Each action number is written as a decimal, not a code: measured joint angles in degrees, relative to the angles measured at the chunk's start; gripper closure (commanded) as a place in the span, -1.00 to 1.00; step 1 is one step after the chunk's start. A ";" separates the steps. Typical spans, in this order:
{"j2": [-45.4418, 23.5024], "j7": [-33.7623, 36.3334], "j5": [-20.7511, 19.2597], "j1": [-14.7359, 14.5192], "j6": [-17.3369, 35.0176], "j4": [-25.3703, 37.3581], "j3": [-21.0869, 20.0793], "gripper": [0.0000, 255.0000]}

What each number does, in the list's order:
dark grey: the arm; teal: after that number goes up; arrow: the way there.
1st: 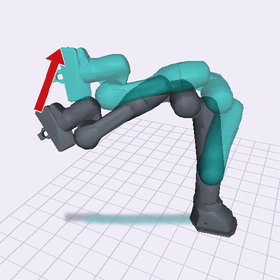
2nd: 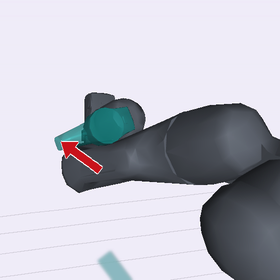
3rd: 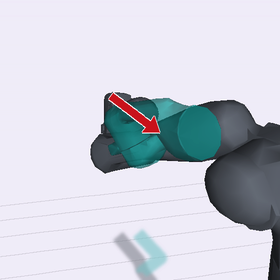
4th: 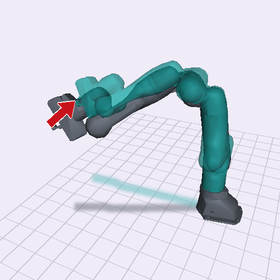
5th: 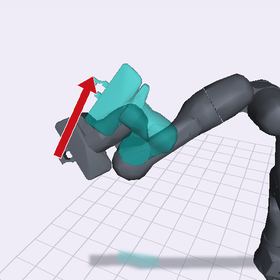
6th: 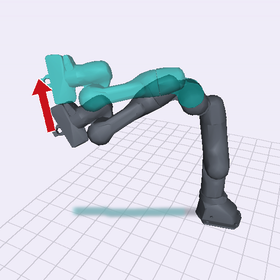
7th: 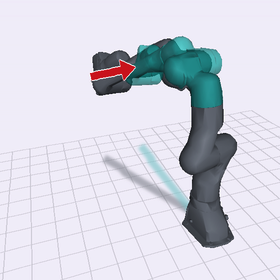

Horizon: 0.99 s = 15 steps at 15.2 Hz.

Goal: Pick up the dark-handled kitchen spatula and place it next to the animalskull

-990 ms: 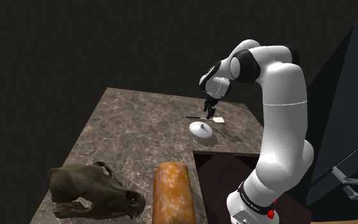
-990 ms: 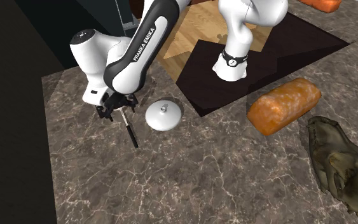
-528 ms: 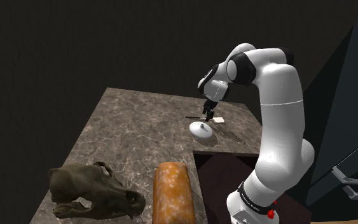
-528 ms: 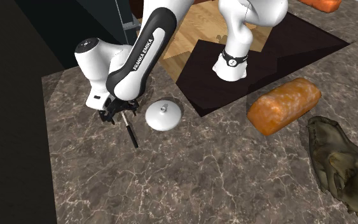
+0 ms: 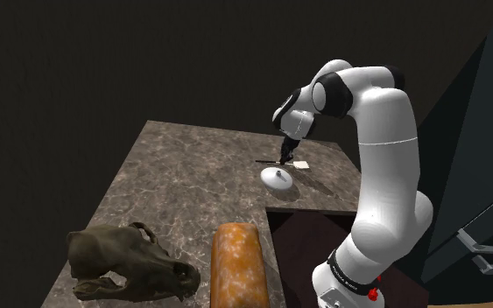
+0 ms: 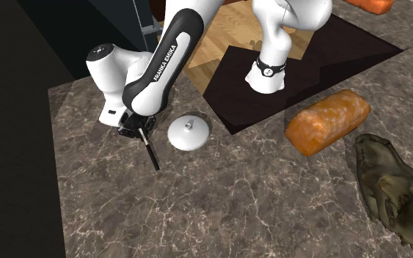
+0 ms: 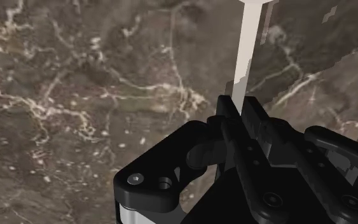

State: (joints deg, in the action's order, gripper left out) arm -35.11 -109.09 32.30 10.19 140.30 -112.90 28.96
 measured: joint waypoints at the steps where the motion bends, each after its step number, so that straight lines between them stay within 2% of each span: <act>1: 0.00 0.00 0.00 0.00 0.00 0.00 0.00 1.00; 7: 0.28 0.14 -0.23 -0.10 -0.28 0.01 0.20 1.00; 15: 4.82 2.49 -3.59 -2.18 -3.63 -0.75 2.91 1.00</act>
State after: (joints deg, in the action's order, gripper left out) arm -30.29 -106.60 28.71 8.01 136.67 -113.66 31.87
